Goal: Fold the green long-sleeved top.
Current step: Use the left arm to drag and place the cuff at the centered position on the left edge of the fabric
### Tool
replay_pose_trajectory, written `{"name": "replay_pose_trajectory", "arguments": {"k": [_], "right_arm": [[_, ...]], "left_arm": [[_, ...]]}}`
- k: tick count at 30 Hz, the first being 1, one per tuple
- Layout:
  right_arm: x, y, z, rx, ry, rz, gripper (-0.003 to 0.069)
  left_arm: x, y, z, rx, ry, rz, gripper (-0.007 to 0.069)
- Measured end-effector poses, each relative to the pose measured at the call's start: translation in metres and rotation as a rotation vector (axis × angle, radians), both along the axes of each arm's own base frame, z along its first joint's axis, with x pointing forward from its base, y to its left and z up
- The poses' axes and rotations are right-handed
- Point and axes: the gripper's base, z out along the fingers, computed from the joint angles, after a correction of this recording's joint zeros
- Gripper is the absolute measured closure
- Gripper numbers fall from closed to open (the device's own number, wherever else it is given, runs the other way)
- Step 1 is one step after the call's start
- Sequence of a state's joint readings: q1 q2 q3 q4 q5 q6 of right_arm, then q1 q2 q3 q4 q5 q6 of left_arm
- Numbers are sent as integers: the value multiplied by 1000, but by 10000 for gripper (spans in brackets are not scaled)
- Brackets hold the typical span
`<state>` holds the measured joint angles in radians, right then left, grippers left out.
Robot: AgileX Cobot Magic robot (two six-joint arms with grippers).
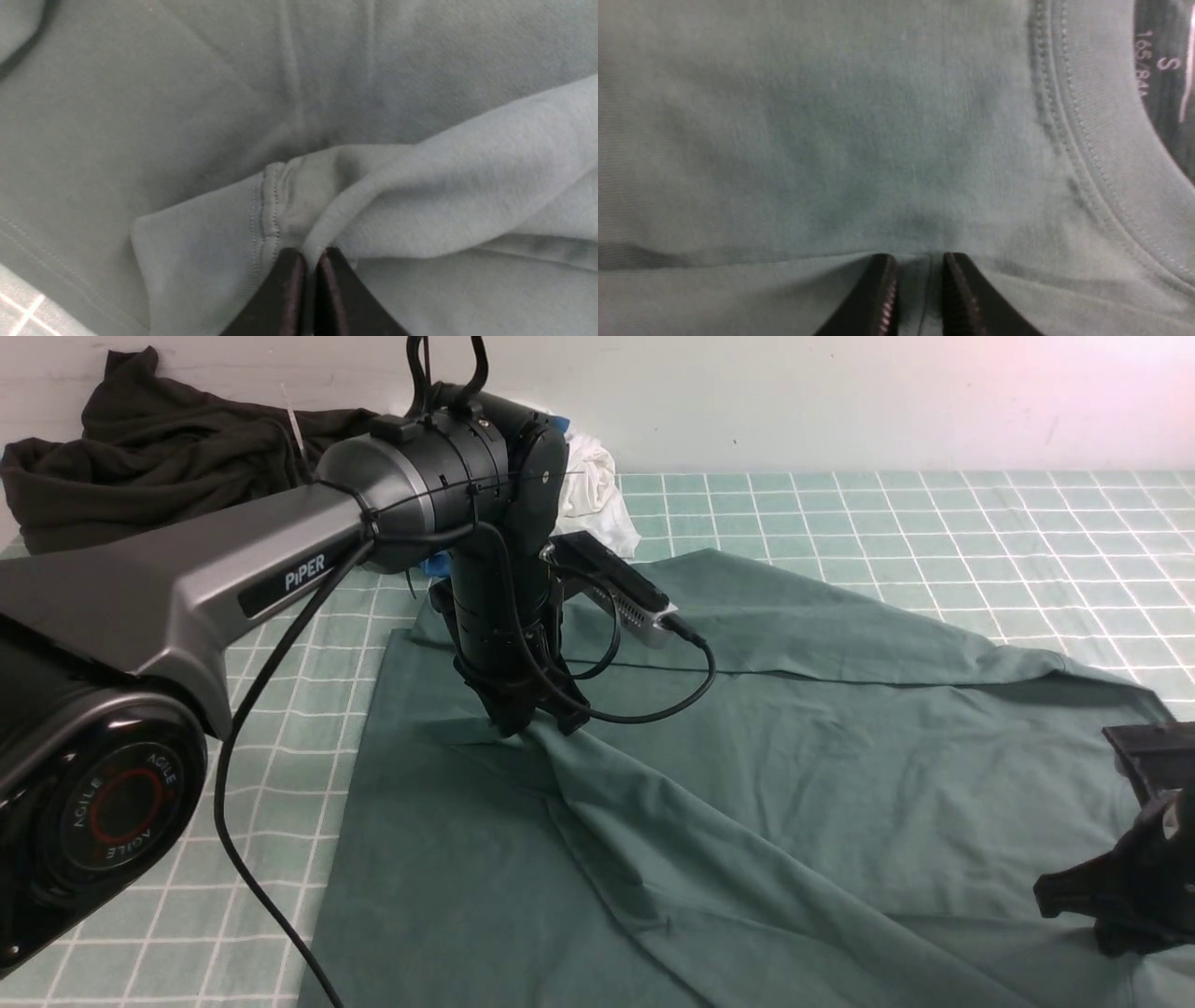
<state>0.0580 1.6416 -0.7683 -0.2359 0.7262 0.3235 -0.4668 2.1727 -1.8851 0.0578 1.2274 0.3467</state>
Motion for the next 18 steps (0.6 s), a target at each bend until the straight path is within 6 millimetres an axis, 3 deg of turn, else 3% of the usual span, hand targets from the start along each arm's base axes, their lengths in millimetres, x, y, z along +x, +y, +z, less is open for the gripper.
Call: {"name": "replay_pose_trajectory", "arguments": {"k": [5, 9, 18], "right_arm": [[1, 1, 0, 6, 7, 24, 650], [1, 1, 3, 7, 0, 32, 660], [-17, -8, 35, -82, -1, 11, 662]], "left_arm": [[0, 0, 0, -1, 0, 0, 607], [0, 0, 0, -1, 1, 0, 607], [3, -2, 8, -16, -25, 1, 607]]}}
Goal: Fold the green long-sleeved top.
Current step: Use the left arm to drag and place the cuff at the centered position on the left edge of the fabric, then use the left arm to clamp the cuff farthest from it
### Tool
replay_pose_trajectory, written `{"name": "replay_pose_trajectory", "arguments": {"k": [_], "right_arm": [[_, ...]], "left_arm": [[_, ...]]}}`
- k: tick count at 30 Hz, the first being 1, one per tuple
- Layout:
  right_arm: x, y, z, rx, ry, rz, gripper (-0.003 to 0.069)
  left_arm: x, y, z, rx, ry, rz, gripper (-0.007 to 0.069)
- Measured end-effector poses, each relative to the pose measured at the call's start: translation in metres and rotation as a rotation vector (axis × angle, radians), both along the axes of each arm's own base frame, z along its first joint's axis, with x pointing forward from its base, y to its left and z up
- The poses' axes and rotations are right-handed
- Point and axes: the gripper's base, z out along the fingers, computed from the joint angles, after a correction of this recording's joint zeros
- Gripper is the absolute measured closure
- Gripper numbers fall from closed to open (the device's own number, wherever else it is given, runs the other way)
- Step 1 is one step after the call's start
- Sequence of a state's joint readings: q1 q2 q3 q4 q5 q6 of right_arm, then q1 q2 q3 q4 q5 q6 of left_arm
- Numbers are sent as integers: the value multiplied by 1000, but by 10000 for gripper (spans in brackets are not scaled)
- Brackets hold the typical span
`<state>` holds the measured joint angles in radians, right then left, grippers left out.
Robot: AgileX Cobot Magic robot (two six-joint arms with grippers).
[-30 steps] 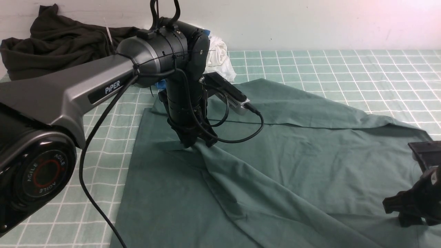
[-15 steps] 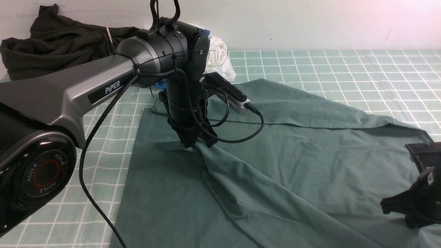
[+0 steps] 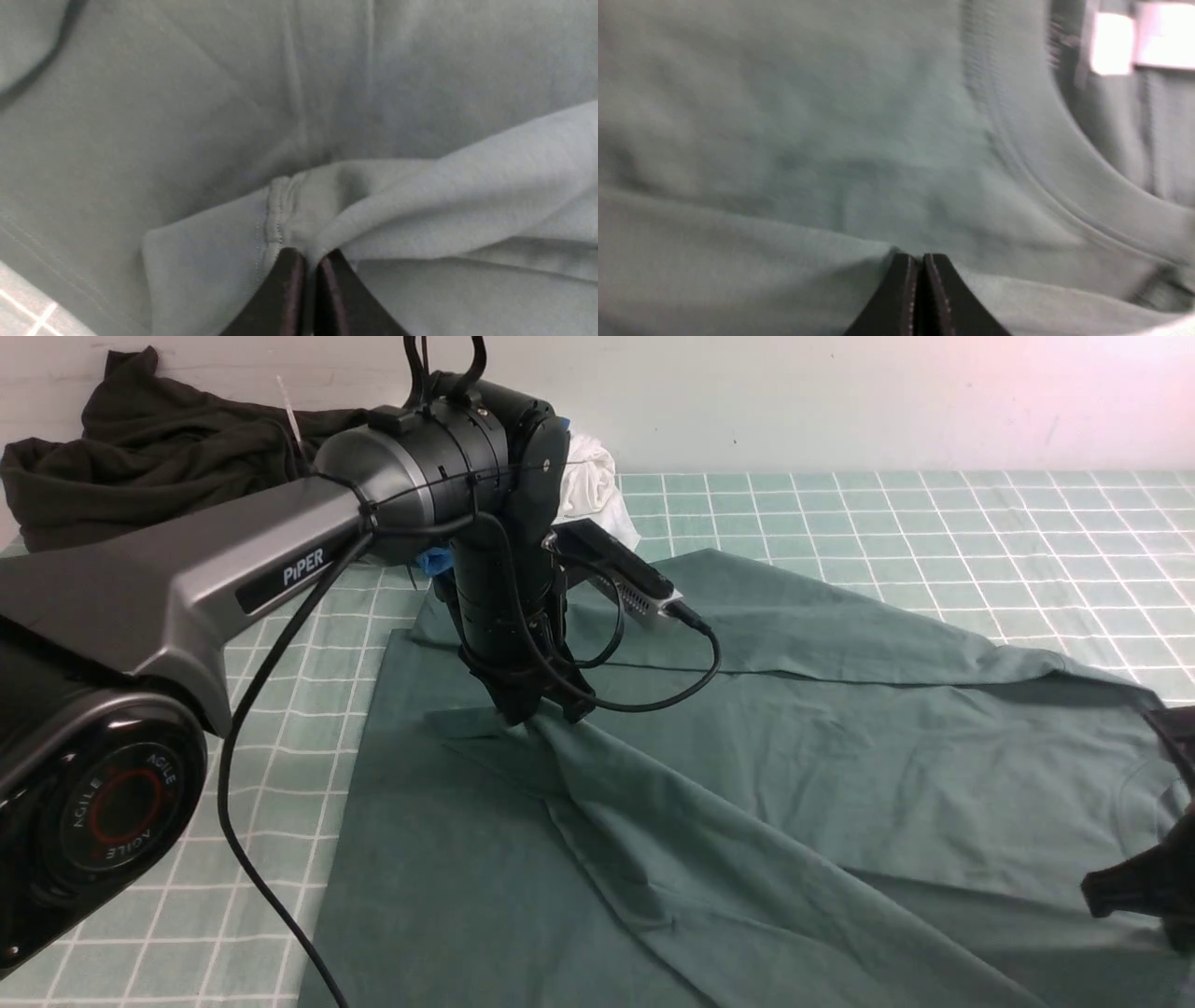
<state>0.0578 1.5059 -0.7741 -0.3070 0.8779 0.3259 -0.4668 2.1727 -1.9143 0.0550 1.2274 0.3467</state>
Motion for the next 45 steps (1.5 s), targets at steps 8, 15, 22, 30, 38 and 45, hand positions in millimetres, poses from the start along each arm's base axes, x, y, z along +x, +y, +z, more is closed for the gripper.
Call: {"name": "replay_pose_trajectory", "arguments": {"k": [8, 15, 22, 30, 38, 45], "right_arm": [[-5, -6, 8, -58, -6, -36, 663], [-3, -9, 8, -67, -35, -69, 655], [-1, -10, 9, -71, -63, -77, 499], [8, -9, 38, -51, -180, -94, 344], [19, -2, 63, 26, -255, -60, 335], [20, 4, 62, 78, -252, -13, 336]], "left_arm": [[0, -1, 0, -5, 1, 1, 596], [2, -2, 0, -19, -19, 9, 474], [8, 1, 4, -6, -79, 116, 225], [34, 39, 29, -55, -175, 317, 111], [69, 97, 16, -216, -221, 501, 111], [100, 111, -37, -325, -275, 605, 111]]}}
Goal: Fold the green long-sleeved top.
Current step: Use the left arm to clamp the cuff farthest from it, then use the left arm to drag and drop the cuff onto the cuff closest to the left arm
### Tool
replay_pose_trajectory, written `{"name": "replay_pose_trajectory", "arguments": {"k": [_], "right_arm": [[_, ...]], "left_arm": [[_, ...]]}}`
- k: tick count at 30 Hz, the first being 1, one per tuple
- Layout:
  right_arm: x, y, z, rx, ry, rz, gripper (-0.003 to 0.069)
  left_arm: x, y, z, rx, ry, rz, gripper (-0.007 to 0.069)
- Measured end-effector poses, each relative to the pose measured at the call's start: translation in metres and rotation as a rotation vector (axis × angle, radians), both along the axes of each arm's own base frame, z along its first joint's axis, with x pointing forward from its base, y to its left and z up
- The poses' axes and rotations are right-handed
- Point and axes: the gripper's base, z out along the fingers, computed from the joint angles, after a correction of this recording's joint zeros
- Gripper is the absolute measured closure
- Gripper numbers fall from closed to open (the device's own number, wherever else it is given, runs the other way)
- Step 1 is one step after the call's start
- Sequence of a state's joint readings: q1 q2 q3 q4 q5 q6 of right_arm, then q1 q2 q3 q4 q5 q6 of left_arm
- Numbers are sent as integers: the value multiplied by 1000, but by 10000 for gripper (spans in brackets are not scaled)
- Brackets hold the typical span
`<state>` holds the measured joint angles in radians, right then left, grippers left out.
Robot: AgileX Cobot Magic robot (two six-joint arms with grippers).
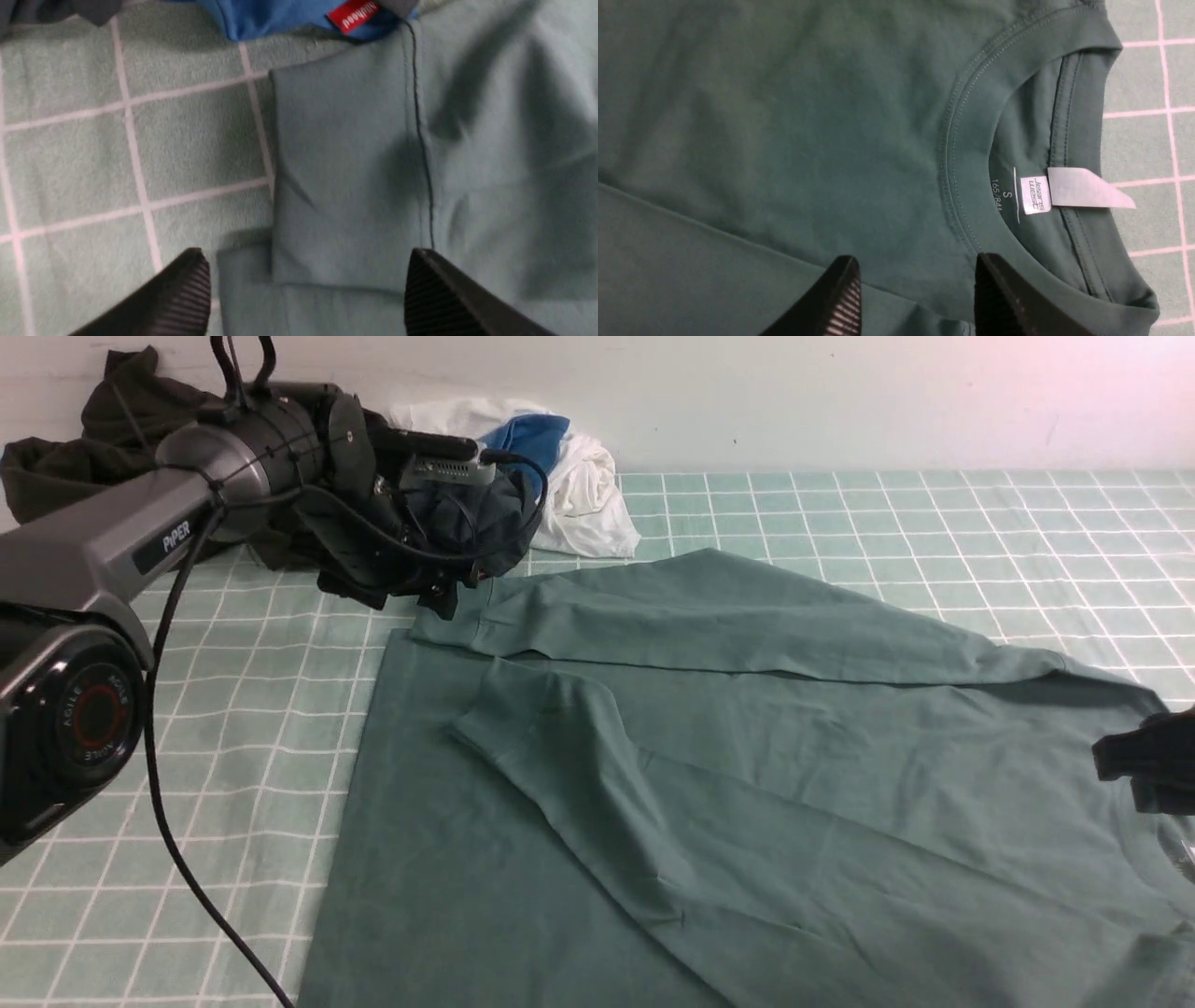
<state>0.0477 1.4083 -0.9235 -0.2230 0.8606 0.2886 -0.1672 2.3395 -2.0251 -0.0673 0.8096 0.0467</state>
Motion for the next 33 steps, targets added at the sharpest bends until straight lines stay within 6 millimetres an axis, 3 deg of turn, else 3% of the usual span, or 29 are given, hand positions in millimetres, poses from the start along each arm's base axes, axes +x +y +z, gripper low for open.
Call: {"name": "replay_pose_trajectory", "arguments": {"k": [5, 10, 15, 17, 20, 22, 28, 33], "right_arm": [[0, 0, 0, 0, -2, 13, 336], [1, 1, 0, -1, -5, 17, 336], [1, 1, 0, 0, -6, 17, 336], [1, 1, 0, 1, -6, 17, 336], [1, 1, 0, 1, -6, 18, 336], [1, 1, 0, 4, -7, 19, 336], [1, 2, 0, 14, -12, 17, 336], [2, 2, 0, 21, -18, 19, 336]], "left_arm": [[11, -3, -23, -36, -44, 21, 111], [14, -5, -34, -59, -47, 31, 145], [14, -5, -35, -58, -47, 28, 321], [14, -6, -32, -51, -50, 12, 470], [13, -9, -23, -39, -59, -16, 563], [8, -16, 4, -28, -92, -62, 601], [-21, -43, 82, -40, -165, -146, 605], [-65, -66, 148, -57, -185, -229, 605]]}}
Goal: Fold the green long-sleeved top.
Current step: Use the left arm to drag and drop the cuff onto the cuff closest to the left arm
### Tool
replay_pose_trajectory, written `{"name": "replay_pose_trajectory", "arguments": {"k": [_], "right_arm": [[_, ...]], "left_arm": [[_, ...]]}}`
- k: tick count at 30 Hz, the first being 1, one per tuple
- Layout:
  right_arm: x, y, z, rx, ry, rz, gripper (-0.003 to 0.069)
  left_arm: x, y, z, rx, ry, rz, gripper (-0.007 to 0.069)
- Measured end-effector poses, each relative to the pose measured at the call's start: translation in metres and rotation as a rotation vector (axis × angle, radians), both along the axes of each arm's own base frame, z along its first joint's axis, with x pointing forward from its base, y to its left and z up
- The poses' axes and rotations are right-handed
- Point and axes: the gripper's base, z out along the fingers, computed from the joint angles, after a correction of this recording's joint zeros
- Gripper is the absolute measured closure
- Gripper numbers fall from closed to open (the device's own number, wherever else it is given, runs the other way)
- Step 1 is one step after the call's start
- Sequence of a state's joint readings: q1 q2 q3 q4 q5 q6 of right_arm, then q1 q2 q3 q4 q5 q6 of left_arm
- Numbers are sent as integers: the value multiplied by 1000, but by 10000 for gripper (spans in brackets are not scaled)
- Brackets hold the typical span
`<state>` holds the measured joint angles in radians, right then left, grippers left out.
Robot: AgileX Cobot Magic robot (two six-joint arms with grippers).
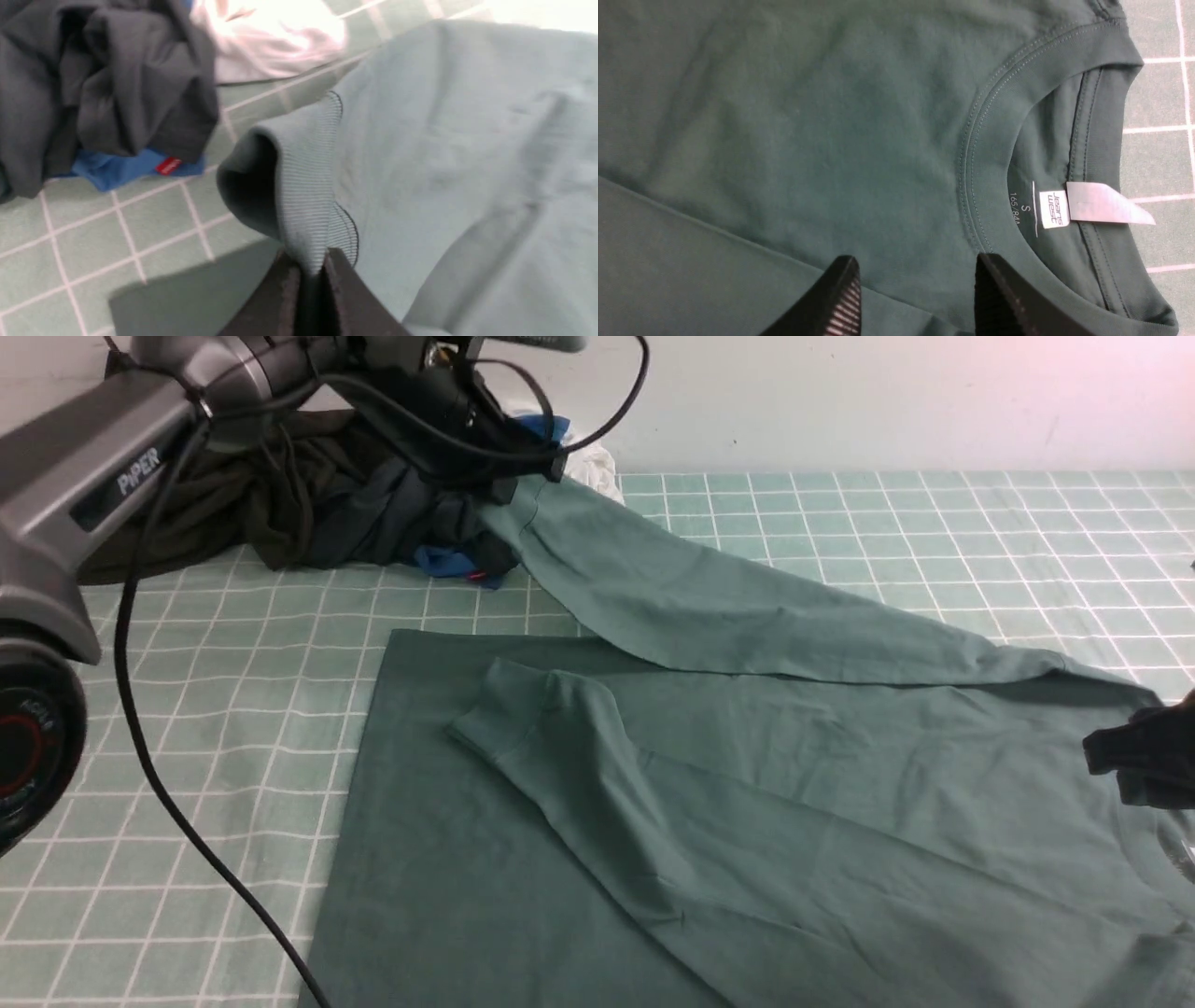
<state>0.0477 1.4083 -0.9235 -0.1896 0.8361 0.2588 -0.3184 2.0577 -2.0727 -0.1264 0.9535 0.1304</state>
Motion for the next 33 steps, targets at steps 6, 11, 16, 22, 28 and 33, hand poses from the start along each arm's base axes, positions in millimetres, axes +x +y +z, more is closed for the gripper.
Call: {"name": "replay_pose_trajectory", "arguments": {"k": [6, 11, 16, 22, 28, 33], "right_arm": [[-5, 0, 8, 12, -21, -4, 336], [-19, 4, 29, 41, -89, 22, 336], [-34, 16, 47, 63, -141, 104, 336], [-45, 44, 47, 63, -82, 235, 336], [-64, 67, 47, 43, 15, 365, 336], [-88, 77, 48, 8, 136, 463, 336]], "left_arm": [[-55, 5, 53, -26, 57, -22, 605], [-109, 23, 52, -46, 130, 22, 605], [-176, 42, 10, -98, 216, 49, 605], [-231, 62, -70, -86, 312, 85, 594], [-248, 69, -110, 11, 363, 0, 449], [-255, 66, -110, 98, 374, -171, 233]]}}
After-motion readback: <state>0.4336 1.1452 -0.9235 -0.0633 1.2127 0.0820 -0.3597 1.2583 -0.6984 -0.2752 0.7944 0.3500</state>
